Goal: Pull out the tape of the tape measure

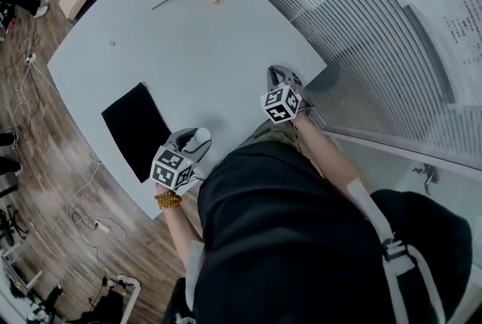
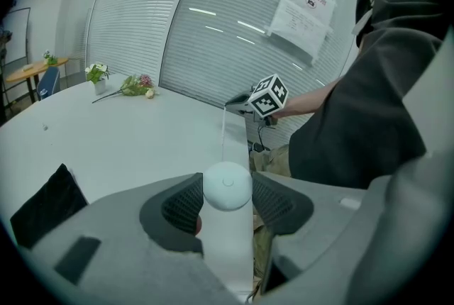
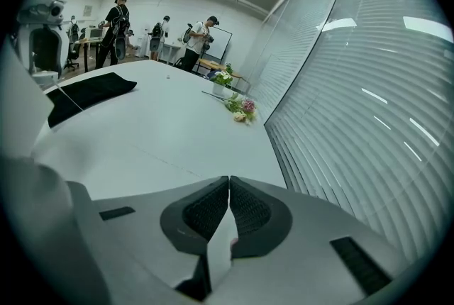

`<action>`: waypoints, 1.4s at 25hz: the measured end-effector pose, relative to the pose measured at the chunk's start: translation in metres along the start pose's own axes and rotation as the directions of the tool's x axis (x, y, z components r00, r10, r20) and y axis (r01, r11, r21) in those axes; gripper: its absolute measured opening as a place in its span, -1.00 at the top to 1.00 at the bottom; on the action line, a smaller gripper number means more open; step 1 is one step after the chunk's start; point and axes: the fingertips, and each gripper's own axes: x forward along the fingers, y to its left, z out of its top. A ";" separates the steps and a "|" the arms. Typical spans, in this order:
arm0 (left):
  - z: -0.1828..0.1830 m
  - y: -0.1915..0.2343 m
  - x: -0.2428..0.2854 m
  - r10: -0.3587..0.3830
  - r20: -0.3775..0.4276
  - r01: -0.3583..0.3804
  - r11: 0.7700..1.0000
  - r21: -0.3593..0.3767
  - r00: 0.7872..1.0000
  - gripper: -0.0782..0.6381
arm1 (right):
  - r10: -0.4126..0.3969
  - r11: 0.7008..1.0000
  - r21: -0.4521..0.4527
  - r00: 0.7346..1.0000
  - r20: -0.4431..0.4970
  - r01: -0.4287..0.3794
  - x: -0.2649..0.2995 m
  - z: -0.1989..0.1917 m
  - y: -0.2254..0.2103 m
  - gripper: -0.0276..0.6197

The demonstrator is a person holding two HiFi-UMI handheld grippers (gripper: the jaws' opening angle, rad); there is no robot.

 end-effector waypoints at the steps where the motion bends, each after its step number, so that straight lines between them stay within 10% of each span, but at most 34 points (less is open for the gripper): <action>1: 0.001 -0.002 0.000 -0.004 0.003 0.004 1.000 0.002 1.000 0.15 | -0.001 1.000 -0.007 1.000 0.000 0.001 0.001 0.000 0.000 0.90; 35: -0.035 0.000 -0.001 -0.007 -0.127 0.008 1.000 0.007 0.992 0.15 | -0.042 0.991 0.121 0.997 -0.069 0.050 0.003 -0.020 -0.027 0.90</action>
